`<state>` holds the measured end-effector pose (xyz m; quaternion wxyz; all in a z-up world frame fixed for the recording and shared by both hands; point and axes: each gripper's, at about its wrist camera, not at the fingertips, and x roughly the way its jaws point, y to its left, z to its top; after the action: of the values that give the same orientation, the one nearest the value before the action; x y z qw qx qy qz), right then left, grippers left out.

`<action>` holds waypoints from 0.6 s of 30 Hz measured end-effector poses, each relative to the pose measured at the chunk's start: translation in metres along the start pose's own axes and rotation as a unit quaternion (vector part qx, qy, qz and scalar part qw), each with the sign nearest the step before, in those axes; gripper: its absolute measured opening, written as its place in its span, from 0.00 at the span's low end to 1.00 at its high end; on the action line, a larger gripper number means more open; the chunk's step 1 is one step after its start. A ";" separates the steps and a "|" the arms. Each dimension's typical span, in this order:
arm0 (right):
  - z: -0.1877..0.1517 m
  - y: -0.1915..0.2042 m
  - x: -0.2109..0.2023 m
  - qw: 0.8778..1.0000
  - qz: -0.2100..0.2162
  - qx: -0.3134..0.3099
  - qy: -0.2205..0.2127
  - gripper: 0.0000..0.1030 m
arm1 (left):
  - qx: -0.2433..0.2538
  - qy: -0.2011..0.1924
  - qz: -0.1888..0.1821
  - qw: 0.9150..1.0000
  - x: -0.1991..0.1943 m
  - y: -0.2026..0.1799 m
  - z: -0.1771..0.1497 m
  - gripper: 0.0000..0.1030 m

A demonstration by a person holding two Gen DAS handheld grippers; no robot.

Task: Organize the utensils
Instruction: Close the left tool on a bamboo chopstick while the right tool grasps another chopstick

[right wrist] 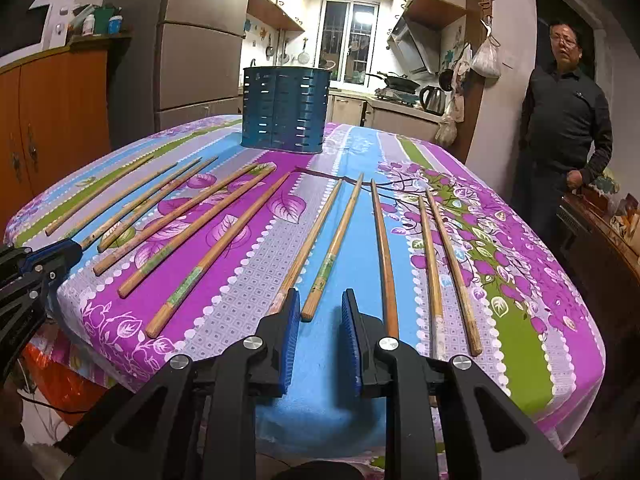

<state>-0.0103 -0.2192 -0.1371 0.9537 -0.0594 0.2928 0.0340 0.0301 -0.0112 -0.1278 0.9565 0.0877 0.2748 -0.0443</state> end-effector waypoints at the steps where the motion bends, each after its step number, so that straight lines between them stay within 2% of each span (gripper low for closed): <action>1: 0.000 0.000 0.000 1.000 0.000 0.000 0.000 0.23 | 0.000 0.000 0.000 1.000 0.000 0.000 0.000 0.06; 18: -0.002 0.002 -0.001 1.000 -0.007 -0.002 -0.008 0.23 | -0.005 -0.007 0.019 1.000 0.011 0.003 0.004 0.13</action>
<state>-0.0127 -0.2172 -0.1381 0.9561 -0.0636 0.2845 0.0284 0.0417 -0.0093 -0.1296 0.9594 0.0876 0.2669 -0.0257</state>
